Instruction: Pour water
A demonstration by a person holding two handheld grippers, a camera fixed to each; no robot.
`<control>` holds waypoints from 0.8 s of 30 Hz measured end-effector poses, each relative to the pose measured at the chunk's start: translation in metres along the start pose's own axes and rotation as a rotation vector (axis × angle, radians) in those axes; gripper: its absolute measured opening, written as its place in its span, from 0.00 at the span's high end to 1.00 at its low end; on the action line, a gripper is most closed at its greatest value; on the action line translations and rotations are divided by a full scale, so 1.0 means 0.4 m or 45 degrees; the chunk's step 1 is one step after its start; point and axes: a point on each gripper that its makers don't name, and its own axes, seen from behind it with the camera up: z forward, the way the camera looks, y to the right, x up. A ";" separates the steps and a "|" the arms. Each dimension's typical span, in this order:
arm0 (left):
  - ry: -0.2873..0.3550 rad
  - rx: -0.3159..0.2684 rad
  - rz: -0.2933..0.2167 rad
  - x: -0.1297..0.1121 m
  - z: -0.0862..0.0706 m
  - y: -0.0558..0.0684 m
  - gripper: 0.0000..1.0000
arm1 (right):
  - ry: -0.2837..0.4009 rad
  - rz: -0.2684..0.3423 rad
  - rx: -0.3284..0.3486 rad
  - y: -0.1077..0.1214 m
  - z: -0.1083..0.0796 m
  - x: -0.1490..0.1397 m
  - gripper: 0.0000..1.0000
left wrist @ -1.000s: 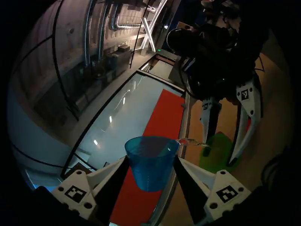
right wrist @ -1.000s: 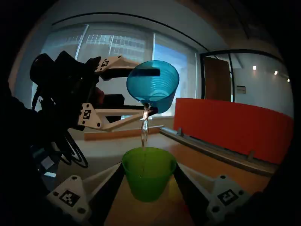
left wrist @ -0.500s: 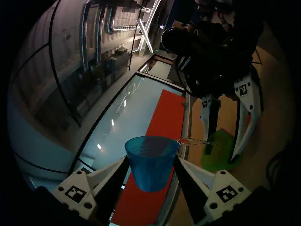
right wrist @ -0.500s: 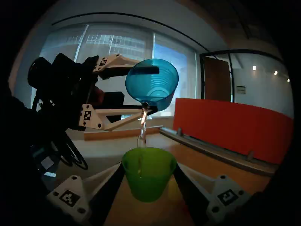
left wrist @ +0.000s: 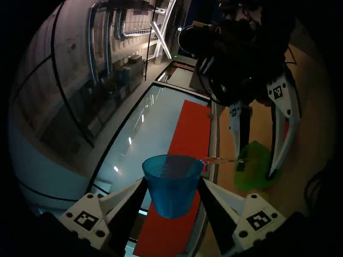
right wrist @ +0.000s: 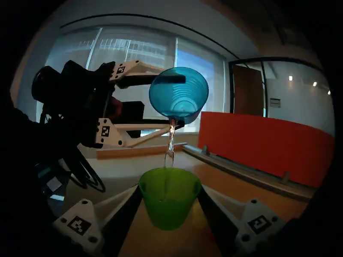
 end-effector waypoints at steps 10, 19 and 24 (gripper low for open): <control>0.001 0.011 0.049 -0.003 0.002 -0.009 0.17 | 0.001 0.000 0.001 0.002 0.001 -0.001 0.09; 0.000 0.013 0.100 -0.008 0.000 -0.013 0.17 | 0.002 -0.001 0.001 0.003 -0.001 -0.002 0.09; -0.002 0.013 0.131 -0.012 0.003 -0.010 0.17 | 0.002 -0.002 -0.001 0.004 -0.002 -0.002 0.09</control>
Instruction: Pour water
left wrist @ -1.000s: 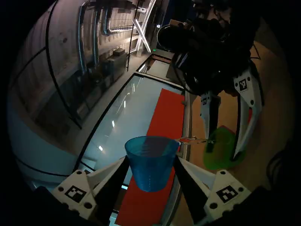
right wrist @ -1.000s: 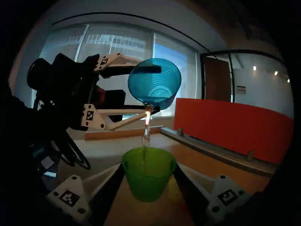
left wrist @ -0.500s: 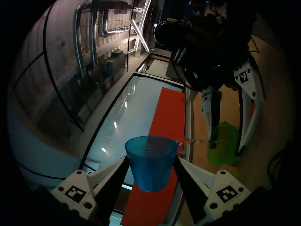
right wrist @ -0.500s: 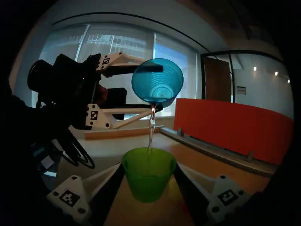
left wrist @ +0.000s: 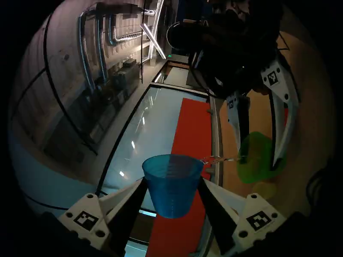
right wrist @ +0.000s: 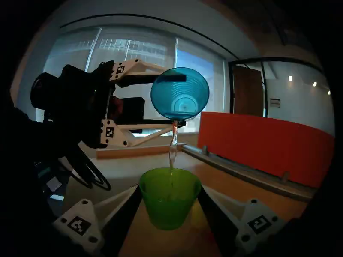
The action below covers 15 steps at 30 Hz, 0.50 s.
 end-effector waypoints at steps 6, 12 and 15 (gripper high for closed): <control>0.001 -0.004 0.034 0.000 0.004 0.003 0.17 | 0.002 0.000 -0.002 0.002 0.001 0.000 0.09; -0.004 0.002 0.091 -0.003 0.010 -0.001 0.17 | 0.006 0.002 -0.002 0.003 0.001 0.002 0.09; -0.006 0.004 0.120 -0.004 0.012 -0.005 0.17 | 0.006 0.002 -0.003 0.004 0.000 0.001 0.09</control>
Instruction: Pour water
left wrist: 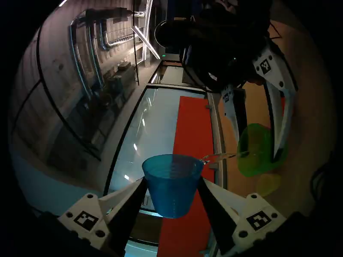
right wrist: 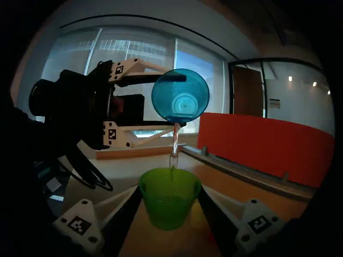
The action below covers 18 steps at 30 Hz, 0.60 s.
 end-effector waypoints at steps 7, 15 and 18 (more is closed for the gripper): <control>0.002 0.003 0.052 0.002 0.002 -0.004 0.17 | -0.001 0.002 -0.003 0.002 0.001 -0.002 0.09; 0.003 0.013 0.111 0.004 0.001 -0.007 0.17 | 0.001 0.000 -0.003 0.002 0.002 0.000 0.09; 0.006 0.018 0.123 0.009 -0.003 -0.008 0.17 | 0.003 0.000 -0.003 0.003 0.003 0.001 0.09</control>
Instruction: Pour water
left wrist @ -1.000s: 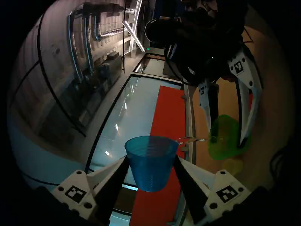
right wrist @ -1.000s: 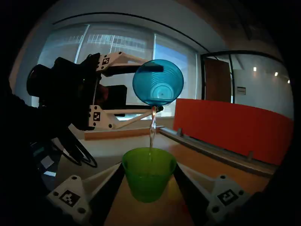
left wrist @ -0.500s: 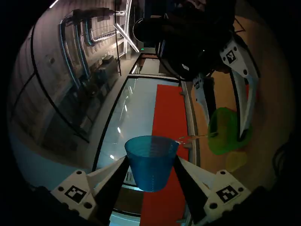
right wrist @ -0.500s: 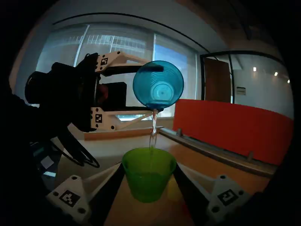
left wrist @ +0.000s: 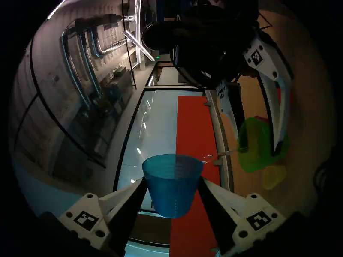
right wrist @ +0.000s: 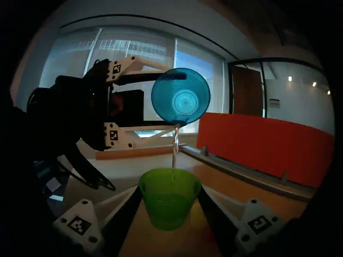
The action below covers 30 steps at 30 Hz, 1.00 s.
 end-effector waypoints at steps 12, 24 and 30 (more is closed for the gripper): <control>0.013 0.023 0.063 0.022 -0.011 -0.008 0.17 | 0.006 -0.002 -0.002 -0.001 -0.001 0.004 0.09; 0.017 0.020 0.067 0.020 -0.003 -0.008 0.17 | 0.009 0.001 -0.005 0.002 -0.003 0.006 0.09; 0.014 0.018 0.010 0.011 0.002 -0.012 0.17 | 0.011 -0.001 -0.008 0.002 -0.002 0.007 0.09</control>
